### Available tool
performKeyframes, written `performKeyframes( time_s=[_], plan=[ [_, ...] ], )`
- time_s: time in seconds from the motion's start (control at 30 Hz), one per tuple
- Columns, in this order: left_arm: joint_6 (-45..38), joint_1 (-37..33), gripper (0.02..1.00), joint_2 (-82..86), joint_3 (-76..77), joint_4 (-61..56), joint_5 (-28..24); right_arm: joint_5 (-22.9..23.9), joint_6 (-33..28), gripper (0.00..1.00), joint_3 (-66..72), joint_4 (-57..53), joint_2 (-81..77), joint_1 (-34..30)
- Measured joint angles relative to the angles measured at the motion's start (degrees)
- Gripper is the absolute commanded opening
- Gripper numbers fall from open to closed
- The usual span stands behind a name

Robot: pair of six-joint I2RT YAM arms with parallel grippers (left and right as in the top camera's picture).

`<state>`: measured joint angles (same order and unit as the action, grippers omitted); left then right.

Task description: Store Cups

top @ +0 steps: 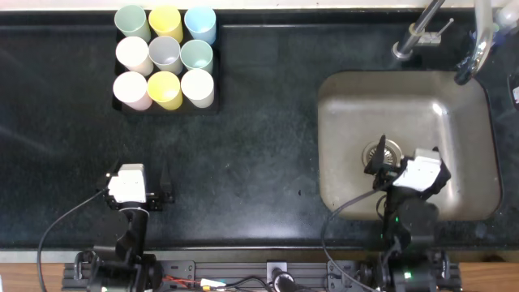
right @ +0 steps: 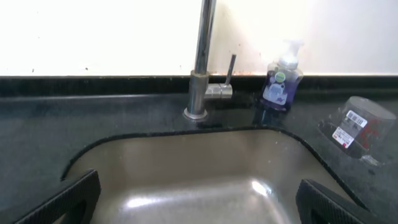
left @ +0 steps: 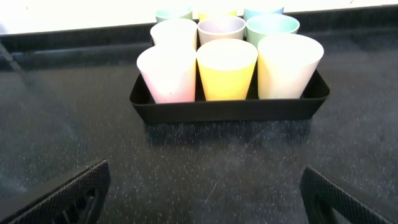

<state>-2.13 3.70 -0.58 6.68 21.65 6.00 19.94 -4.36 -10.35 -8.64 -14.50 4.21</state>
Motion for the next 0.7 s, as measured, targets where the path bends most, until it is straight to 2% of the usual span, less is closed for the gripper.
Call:
performKeyframes(
  time_s=[0.37,0.7],
  plan=[
    [0.02,0.0,1.0,0.0,0.0,0.02,0.0,-0.02,-0.61,0.998,7.72,-0.5,3.52,0.0],
    [0.02,0.0,1.0,0.0,0.0,0.02,0.0,0.0,-0.66,0.998,7.78,-0.37,4.66,-0.11]
  ],
)
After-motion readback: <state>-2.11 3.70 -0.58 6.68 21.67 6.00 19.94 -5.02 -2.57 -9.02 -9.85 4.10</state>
